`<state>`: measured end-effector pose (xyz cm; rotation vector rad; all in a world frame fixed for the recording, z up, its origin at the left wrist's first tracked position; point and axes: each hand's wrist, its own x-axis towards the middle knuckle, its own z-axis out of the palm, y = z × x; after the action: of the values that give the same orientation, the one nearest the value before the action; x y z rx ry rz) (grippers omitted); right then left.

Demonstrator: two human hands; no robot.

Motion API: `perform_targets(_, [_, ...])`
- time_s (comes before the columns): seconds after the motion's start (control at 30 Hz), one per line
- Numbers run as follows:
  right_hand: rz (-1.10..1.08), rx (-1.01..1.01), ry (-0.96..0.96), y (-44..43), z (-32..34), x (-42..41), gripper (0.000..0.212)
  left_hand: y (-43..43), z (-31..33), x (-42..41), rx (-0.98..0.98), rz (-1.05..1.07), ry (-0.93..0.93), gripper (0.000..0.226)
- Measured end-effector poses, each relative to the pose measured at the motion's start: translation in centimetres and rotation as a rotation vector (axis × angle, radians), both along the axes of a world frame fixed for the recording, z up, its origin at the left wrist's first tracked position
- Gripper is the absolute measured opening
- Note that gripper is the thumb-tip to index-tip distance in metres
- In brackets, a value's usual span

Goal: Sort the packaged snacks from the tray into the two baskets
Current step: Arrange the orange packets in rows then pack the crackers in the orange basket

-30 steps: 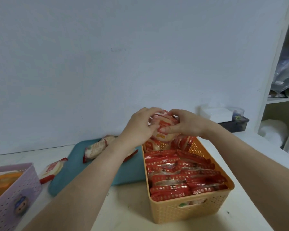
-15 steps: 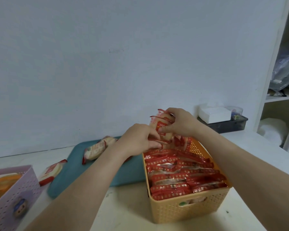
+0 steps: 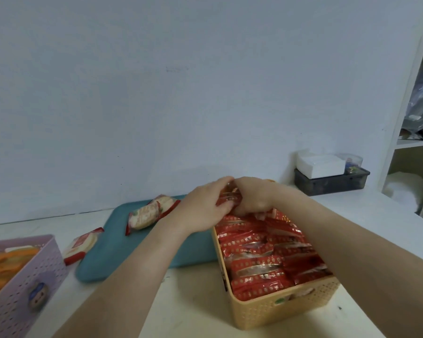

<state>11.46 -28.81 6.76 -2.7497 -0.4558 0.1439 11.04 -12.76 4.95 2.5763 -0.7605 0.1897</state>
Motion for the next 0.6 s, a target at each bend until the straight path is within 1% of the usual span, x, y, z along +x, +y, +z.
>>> perform_targets(0.03, [0.011,0.060,0.069,-0.3,0.2,-0.2,0.041,-0.2,-0.1,0.1,0.061,-0.006,0.061,0.059])
perform_targets(0.07, [0.014,0.125,0.094,-0.9,0.6,-0.4,0.048,-0.2,-0.2,0.3,0.108,-0.001,0.087,0.059])
perform_targets(0.1, [0.002,0.172,0.070,-1.6,0.9,-0.7,0.052,-0.3,-0.3,0.4,0.148,0.004,0.086,0.057])
perform_targets(0.17, [-0.010,0.187,-0.002,-3.5,1.8,-1.3,0.048,-0.3,-0.2,0.7,0.222,-0.004,0.076,0.040])
perform_targets(0.2, [-0.010,0.129,-0.013,-4.5,2.0,-1.6,0.046,-0.4,-0.1,0.7,0.247,-0.022,0.087,0.033])
perform_targets(0.27, [-0.005,-0.081,0.005,-5.8,2.0,-2.1,0.049,-0.4,0.0,0.6,0.252,-0.066,0.122,0.030])
perform_targets(0.3, [-0.016,-0.163,0.004,-6.1,1.7,-2.3,0.050,-0.3,0.0,0.6,0.239,-0.081,0.142,0.032])
perform_targets(0.37, [-0.039,-0.230,-0.046,-6.2,0.6,-2.7,0.050,-0.3,0.3,0.4,0.198,-0.075,0.172,0.039])
perform_targets(0.43, [-0.041,-0.239,-0.139,-5.9,-0.1,-3.1,0.048,-0.2,0.5,0.2,0.190,-0.052,0.145,0.051])
perform_targets(0.5, [-0.018,-0.262,-0.226,-5.8,-0.1,-3.5,0.042,-0.1,0.8,0.1,0.223,-0.043,0.069,0.062])
perform_targets(0.6, [0.008,-0.258,-0.260,-5.7,-0.1,-3.8,0.028,0.5,1.2,0.0,0.271,-0.012,0.029,0.065])
